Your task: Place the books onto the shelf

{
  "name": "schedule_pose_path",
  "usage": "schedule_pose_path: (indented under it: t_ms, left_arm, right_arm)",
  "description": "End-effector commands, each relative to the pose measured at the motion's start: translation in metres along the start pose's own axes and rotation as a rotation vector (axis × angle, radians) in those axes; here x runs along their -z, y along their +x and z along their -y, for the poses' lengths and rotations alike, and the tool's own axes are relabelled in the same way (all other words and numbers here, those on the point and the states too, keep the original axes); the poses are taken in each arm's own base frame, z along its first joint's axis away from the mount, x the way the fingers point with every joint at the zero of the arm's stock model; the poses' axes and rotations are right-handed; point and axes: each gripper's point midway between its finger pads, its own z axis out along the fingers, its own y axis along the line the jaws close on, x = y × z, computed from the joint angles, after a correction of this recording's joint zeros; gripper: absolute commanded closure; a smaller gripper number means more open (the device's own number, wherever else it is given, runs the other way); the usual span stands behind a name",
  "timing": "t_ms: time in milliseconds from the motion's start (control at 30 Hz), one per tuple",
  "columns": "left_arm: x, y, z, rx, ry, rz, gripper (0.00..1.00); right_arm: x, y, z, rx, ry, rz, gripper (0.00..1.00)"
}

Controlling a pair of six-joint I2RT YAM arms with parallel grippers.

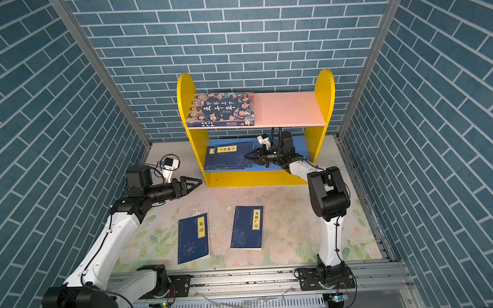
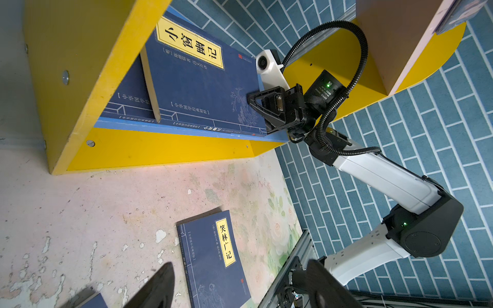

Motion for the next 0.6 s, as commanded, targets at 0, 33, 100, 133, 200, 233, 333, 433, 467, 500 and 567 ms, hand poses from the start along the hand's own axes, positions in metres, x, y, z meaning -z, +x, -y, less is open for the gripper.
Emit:
schedule_pose_path:
  t_ms: [0,33,100,133,200,233,333,433,467,500,567]
  left_arm:
    - [0.003,-0.004,0.005,-0.034,0.008,0.014,0.21]
    - [0.003,-0.003,0.004,-0.033,0.007,0.013,0.21]
    - [0.003,-0.003,0.004,-0.034,0.008,0.013,0.21]
    - [0.004,-0.003,0.005,-0.036,0.008,0.015,0.21]
    - [0.004,-0.002,0.004,-0.034,0.009,0.013,0.21]
    - [0.004,-0.002,0.005,-0.036,0.009,0.014,0.21]
    - [0.004,-0.002,0.005,-0.039,0.011,0.014,0.21]
    - [0.004,-0.001,0.005,-0.039,0.013,0.014,0.21]
    - [0.004,0.0,0.005,-0.039,0.013,0.015,0.21]
    - [0.004,0.0,0.005,-0.041,0.013,0.015,0.21]
    - [0.005,0.0,0.006,-0.041,0.013,0.016,0.21]
  right_arm:
    - [-0.007,-0.005,-0.004,0.069,0.015,0.004,1.0]
    - [-0.008,-0.006,-0.005,0.072,0.017,0.005,1.0]
    - [-0.011,-0.006,-0.005,0.074,0.027,0.004,1.0]
    - [-0.012,-0.006,-0.003,0.069,0.037,0.002,1.0]
    - [-0.016,-0.004,-0.001,0.079,0.064,-0.008,1.0]
    - [-0.017,-0.002,0.0,0.08,0.08,-0.012,1.0]
    - [-0.021,0.001,0.003,0.083,0.111,-0.023,0.9]
    - [-0.019,0.0,0.007,0.085,0.157,-0.001,0.75]
    - [-0.017,0.0,0.01,0.085,0.18,0.012,0.71]
    - [-0.016,-0.001,0.013,0.085,0.204,0.026,0.68]
    - [-0.013,-0.003,0.016,0.089,0.235,0.048,0.64]
